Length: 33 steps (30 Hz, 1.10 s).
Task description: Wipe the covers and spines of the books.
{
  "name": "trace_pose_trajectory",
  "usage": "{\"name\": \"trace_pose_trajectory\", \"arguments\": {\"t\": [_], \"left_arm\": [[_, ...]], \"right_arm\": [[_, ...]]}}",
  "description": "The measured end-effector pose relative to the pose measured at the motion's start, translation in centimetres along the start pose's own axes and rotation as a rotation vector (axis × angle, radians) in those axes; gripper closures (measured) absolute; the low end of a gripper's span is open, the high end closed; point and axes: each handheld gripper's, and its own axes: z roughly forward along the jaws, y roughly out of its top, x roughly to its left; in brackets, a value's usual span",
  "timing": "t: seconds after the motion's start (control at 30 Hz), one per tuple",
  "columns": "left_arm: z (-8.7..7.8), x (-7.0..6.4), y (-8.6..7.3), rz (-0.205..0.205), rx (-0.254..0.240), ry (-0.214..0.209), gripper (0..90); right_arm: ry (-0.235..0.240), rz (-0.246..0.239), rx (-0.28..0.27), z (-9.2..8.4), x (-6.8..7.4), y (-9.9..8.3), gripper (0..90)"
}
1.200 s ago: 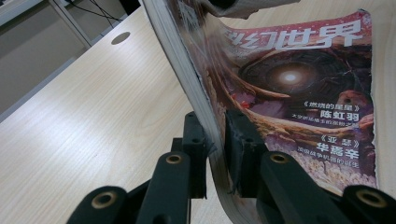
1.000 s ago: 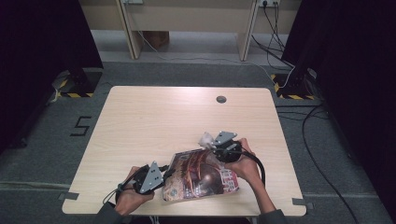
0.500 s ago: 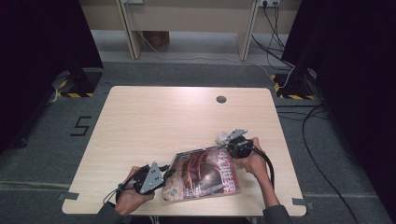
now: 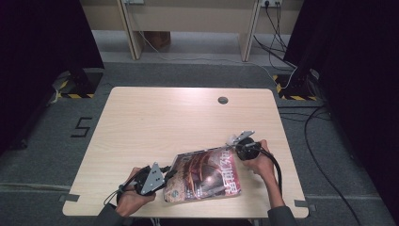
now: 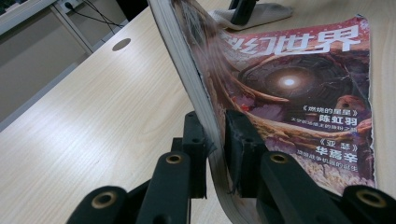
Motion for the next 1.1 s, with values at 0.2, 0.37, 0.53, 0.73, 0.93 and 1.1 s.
{"name": "trace_pose_trajectory", "arguments": {"t": [0.2, 0.37, 0.53, 0.73, 0.93, 1.1], "left_arm": [[0.0, 0.1, 0.0, -0.005, -0.008, 0.001, 78.6], [0.0, 0.1, -0.1, -0.009, -0.003, -0.001, 78.6], [0.0, 0.2, -0.1, -0.013, -0.001, 0.002, 78.5], [0.1, 0.2, -0.2, -0.021, -0.004, 0.001, 78.5], [0.1, 0.3, -0.2, -0.019, -0.001, 0.003, 78.4], [0.1, 0.3, -0.2, -0.022, 0.001, 0.002, 78.4]], "right_arm": [[-0.017, 0.025, 0.006, -0.6, -0.8, -0.7, 77.9], [-0.034, 0.055, -0.019, -1.7, -1.5, -1.1, 77.9], [-0.060, 0.078, -0.054, -3.4, -2.3, -1.9, 77.9], [-0.100, 0.090, -0.047, -4.4, -3.1, -3.7, 77.8], [-0.100, 0.143, -0.018, -4.3, -3.6, -5.6, 77.8], [-0.090, 0.172, 0.001, -4.1, -3.6, -6.2, 77.6]]}}
